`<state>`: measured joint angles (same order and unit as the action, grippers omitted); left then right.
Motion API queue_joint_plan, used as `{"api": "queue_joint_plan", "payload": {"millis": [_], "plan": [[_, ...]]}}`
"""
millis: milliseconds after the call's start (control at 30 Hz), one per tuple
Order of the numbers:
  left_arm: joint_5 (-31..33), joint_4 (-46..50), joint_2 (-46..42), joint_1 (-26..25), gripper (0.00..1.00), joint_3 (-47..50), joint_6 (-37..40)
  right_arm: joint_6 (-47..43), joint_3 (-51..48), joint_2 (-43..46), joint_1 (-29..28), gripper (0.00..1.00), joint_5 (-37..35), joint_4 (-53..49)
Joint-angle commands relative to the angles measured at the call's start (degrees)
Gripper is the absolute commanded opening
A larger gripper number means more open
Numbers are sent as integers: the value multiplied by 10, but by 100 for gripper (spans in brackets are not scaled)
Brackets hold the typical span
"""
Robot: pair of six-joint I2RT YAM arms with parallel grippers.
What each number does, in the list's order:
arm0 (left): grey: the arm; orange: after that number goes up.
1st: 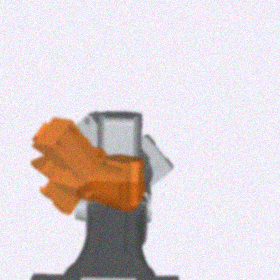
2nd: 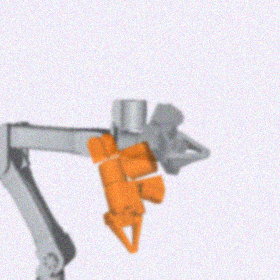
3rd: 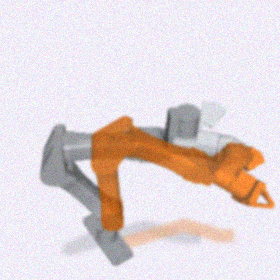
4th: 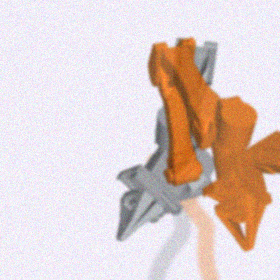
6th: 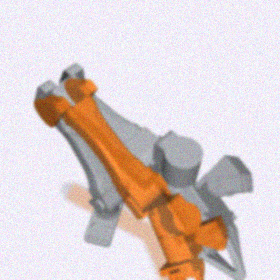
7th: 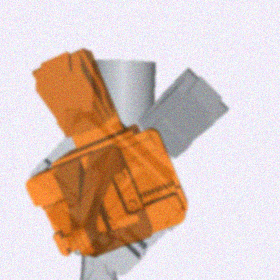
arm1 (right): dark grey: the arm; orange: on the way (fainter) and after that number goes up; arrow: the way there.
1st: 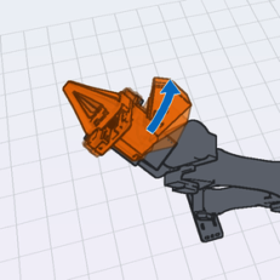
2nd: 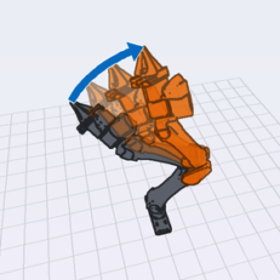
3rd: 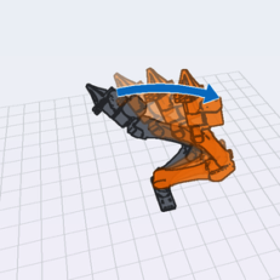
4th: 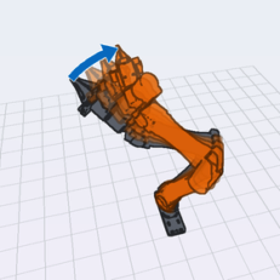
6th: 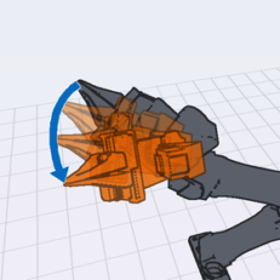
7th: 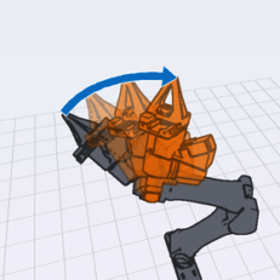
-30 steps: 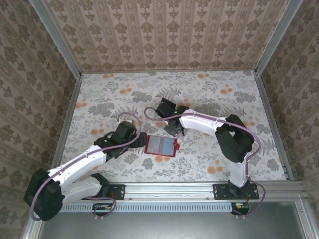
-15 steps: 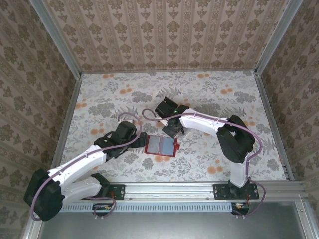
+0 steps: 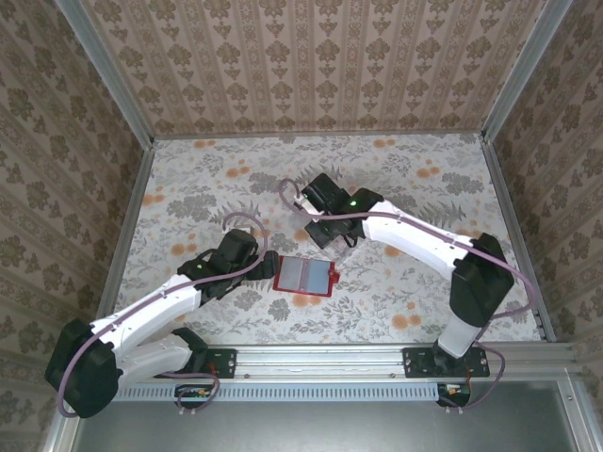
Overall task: Put the credit cards into the card holder
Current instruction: Insert the credit card into the card slot.
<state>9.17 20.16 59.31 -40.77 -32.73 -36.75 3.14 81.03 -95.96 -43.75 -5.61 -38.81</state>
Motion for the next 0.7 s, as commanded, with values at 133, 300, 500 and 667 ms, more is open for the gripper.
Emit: {"api": "queue_joint_plan", "payload": {"millis": [133, 300, 500, 667], "plan": [[9, -7, 5, 4, 100, -10, 5, 377, -193, 75, -26, 0, 49, 216], [9, -7, 11, 5, 100, -11, 6, 515, -285, 94, -74, 0, -35, 313], [6, -14, 21, 4, 100, -10, 5, 587, -323, 85, -100, 0, -81, 354], [5, -18, 23, 3, 100, -8, 6, 602, -325, 69, -104, 0, -76, 358]]}}
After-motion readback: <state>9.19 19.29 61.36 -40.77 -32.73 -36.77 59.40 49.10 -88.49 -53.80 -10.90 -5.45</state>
